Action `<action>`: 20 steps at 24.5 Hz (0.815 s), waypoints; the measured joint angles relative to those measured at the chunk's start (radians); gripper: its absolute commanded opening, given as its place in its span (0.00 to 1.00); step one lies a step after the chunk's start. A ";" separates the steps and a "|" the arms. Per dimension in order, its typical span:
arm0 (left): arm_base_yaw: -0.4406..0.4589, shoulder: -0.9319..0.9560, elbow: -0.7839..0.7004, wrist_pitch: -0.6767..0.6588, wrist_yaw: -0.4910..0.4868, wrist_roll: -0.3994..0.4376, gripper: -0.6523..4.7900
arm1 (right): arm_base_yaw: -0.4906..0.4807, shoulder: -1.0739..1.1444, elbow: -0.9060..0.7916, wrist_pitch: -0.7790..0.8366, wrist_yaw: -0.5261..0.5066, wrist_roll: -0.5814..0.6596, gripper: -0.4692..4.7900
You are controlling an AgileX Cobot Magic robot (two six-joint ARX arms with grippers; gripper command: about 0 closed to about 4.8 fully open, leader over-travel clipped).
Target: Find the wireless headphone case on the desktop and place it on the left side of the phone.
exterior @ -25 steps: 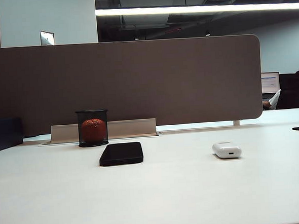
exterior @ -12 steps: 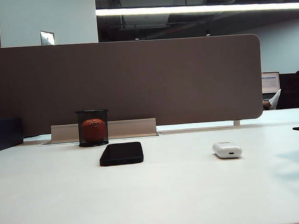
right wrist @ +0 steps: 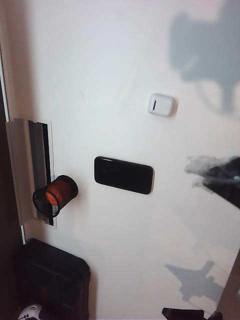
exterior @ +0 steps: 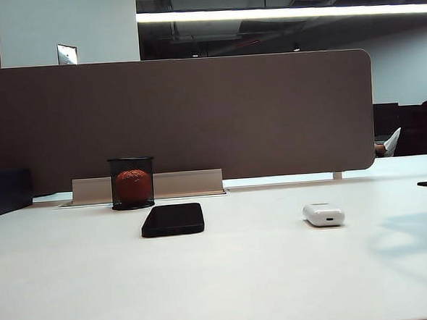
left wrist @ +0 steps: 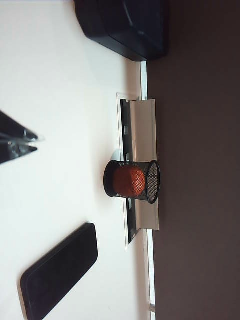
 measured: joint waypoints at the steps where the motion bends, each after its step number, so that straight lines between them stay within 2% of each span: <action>1: 0.000 0.000 0.000 0.000 0.000 0.000 0.11 | 0.000 -0.001 -0.004 0.000 0.000 0.000 0.08; 11: 0.000 0.000 0.000 0.000 0.000 0.000 0.11 | 0.000 -0.007 -0.125 0.000 0.000 0.004 0.08; 20: 0.000 0.000 0.000 0.000 0.000 0.000 0.11 | 0.000 -0.010 -0.164 0.000 0.000 0.005 0.08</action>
